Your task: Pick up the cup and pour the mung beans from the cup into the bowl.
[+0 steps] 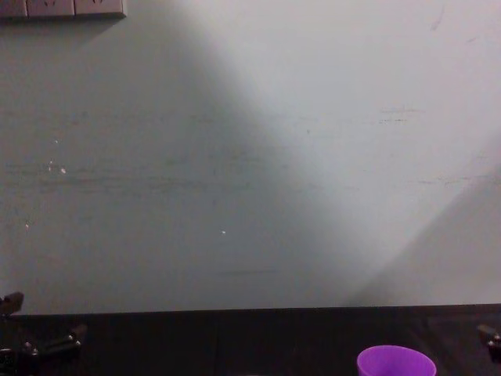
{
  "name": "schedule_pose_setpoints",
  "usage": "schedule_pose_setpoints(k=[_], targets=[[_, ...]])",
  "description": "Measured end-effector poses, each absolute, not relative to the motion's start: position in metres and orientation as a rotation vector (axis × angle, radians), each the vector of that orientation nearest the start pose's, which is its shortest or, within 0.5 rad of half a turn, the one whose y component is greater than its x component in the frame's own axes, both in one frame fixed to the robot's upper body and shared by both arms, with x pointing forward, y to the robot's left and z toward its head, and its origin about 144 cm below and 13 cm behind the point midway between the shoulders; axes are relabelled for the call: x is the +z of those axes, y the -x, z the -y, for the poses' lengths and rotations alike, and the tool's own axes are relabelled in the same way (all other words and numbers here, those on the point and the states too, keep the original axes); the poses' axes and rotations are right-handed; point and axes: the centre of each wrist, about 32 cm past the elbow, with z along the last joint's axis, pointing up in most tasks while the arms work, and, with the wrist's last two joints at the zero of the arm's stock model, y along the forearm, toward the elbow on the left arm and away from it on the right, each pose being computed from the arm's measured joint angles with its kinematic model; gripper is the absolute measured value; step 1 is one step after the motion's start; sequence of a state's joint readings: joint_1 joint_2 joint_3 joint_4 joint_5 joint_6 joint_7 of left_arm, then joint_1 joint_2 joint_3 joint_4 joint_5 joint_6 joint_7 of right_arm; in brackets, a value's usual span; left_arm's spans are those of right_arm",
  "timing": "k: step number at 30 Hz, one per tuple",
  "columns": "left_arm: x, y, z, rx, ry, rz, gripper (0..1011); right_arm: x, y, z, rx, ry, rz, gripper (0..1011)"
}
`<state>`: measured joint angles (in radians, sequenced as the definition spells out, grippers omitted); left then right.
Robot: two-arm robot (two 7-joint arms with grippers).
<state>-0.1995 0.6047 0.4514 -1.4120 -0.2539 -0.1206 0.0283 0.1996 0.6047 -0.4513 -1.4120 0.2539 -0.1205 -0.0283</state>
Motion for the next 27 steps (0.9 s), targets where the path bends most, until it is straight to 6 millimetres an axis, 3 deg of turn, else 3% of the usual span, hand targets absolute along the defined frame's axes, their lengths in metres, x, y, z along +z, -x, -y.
schedule_pose_setpoints(k=[27], targets=[[1.1398,-0.4886,-0.3097,1.248,-0.304,0.285,1000,1.1398,-0.4886,0.3097,-1.248,0.304,0.285,1004]])
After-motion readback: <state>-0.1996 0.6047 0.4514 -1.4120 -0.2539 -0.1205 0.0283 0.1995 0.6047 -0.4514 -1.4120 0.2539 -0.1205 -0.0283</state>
